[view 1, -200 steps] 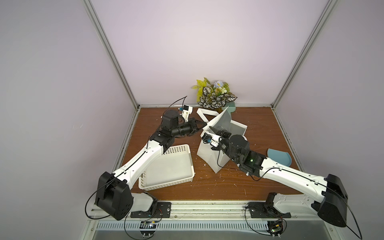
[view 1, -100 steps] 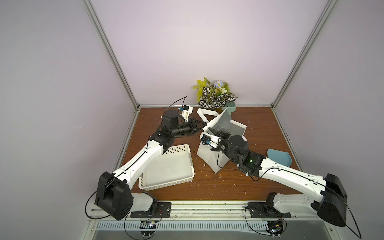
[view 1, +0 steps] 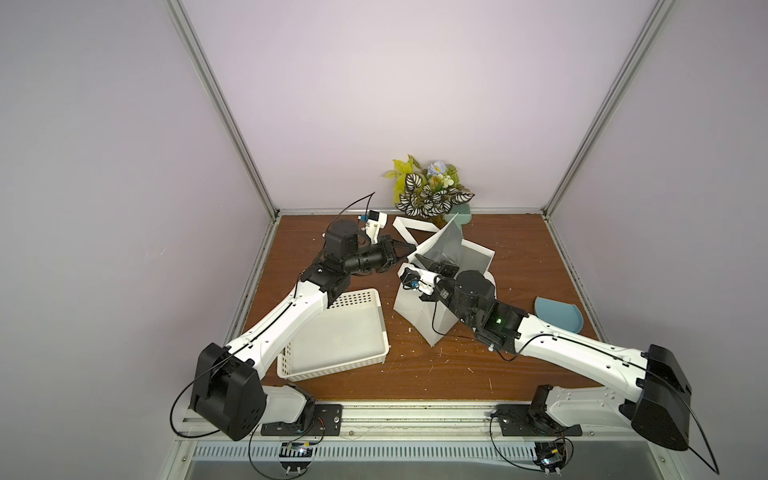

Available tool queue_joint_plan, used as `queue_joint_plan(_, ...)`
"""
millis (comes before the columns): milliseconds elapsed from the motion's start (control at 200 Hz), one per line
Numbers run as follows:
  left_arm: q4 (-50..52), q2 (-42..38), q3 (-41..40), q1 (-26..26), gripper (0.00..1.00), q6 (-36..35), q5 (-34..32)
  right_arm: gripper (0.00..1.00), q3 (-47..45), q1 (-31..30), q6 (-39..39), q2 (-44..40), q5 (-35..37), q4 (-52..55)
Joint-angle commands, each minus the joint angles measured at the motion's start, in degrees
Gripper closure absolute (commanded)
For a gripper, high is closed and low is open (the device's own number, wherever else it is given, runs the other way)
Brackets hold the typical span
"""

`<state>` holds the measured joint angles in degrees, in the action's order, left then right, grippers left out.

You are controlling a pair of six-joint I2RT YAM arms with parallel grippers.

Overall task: Place the ice pack in the delivery bag
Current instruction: Tear off the adhesive seal from the delivery bag.

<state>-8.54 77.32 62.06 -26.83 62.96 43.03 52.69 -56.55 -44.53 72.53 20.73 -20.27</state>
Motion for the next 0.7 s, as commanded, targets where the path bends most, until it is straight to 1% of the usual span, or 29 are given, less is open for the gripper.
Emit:
queue_joint_plan(0,-2.10,0.40,-0.73,-0.87,1.00,0.41,0.09,0.69,1.82,-0.31,-0.36,0.28,0.18,-2.38)
queue_joint_plan(75,-2.07,0.54,-0.63,-0.89,1.00,0.24,-0.03,0.73,1.81,-0.26,-0.29,0.38,0.10,-2.79)
queue_joint_plan(235,-1.79,0.81,-0.45,-0.94,1.00,0.02,0.04,0.76,2.08,-0.34,-0.03,0.50,-0.34,-3.06)
queue_joint_plan(310,-1.77,0.90,-0.37,-0.94,1.00,-0.12,0.04,0.84,2.03,-0.35,-0.20,0.42,-0.29,-3.11)
queue_joint_plan(415,-1.67,1.16,-0.12,-0.87,1.00,-0.20,-0.02,0.89,1.67,-0.39,-0.20,0.07,-0.53,-3.13)
queue_joint_plan(555,-1.43,1.39,0.05,-0.90,1.00,-0.37,0.04,0.90,1.55,-0.35,0.15,-0.37,-0.73,-3.37)
queue_joint_plan(631,-1.32,1.39,0.12,-0.90,1.00,-0.51,0.04,0.93,1.42,-0.39,0.37,-0.73,-0.78,-3.37)
queue_joint_plan(696,-0.93,1.45,0.43,-0.87,1.00,-0.67,0.05,1.00,1.23,-0.35,0.59,-1.04,-0.69,-3.46)
